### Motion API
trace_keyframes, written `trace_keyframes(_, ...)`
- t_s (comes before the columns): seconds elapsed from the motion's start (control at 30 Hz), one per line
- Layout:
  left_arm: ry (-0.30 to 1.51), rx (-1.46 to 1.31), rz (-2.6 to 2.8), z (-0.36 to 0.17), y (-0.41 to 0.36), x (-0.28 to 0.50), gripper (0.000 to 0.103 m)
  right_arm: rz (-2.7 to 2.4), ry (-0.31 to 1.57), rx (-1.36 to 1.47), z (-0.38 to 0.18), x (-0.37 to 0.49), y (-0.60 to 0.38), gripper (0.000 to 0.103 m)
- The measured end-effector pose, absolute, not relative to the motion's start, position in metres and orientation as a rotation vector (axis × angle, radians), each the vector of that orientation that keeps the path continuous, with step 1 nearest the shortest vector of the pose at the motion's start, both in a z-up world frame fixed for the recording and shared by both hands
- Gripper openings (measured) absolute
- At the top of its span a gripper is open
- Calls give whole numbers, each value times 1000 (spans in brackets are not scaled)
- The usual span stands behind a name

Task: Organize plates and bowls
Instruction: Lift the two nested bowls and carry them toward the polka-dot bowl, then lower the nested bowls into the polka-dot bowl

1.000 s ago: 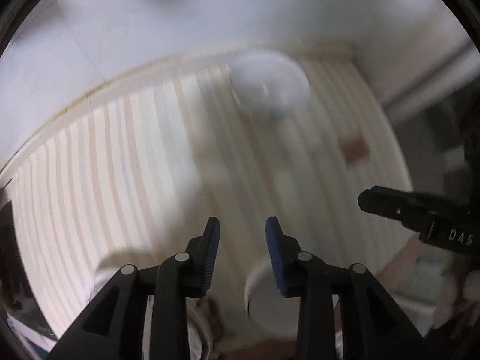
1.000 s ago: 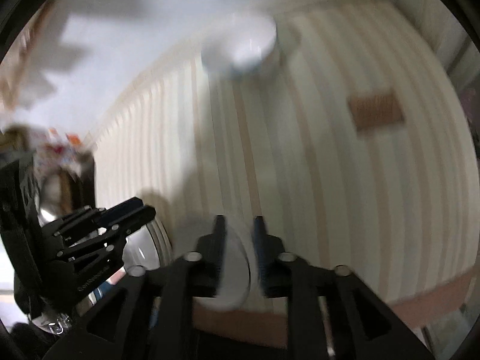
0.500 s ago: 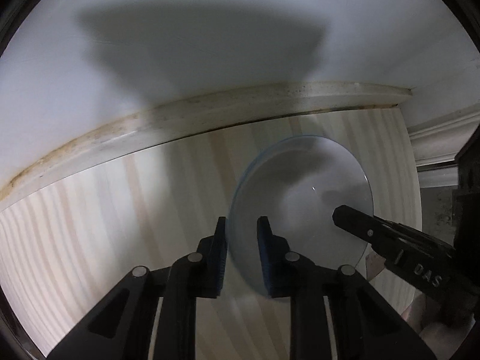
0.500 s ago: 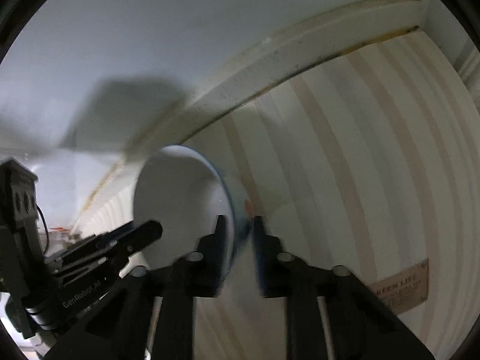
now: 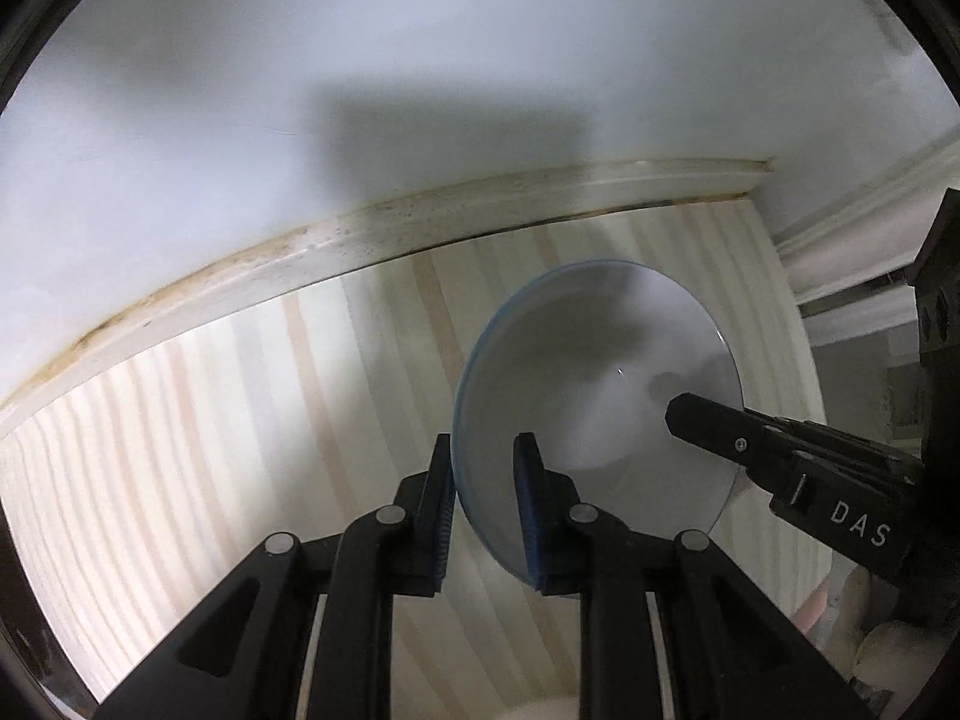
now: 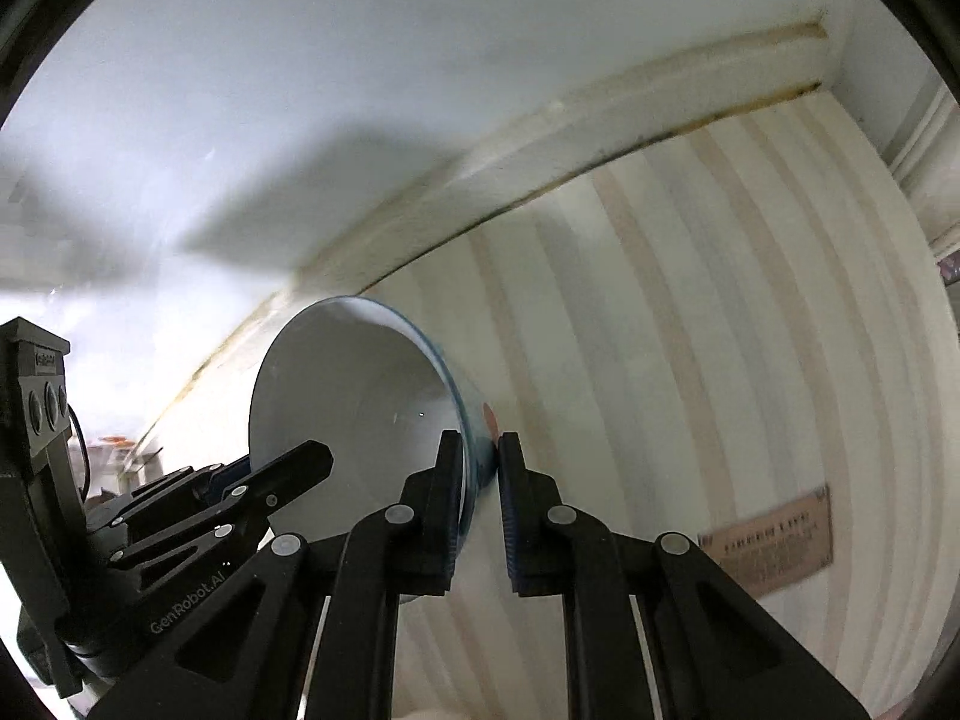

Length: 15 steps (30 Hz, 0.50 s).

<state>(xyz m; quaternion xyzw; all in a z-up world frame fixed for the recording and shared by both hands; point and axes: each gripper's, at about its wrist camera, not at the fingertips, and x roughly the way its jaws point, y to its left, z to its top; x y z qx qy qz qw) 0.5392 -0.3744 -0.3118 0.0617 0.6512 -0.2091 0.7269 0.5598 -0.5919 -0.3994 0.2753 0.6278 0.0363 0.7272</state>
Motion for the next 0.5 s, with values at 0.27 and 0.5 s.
trace_keyframes(0.27, 1364, 145, -494, -249, -349, 484, 17, 118, 1347, 570, -340, 506, -568, 14)
trace_keyframes(0.5, 1352, 153, -511, -224, -316, 424, 17, 146, 1338, 549, -294, 418, -545, 14)
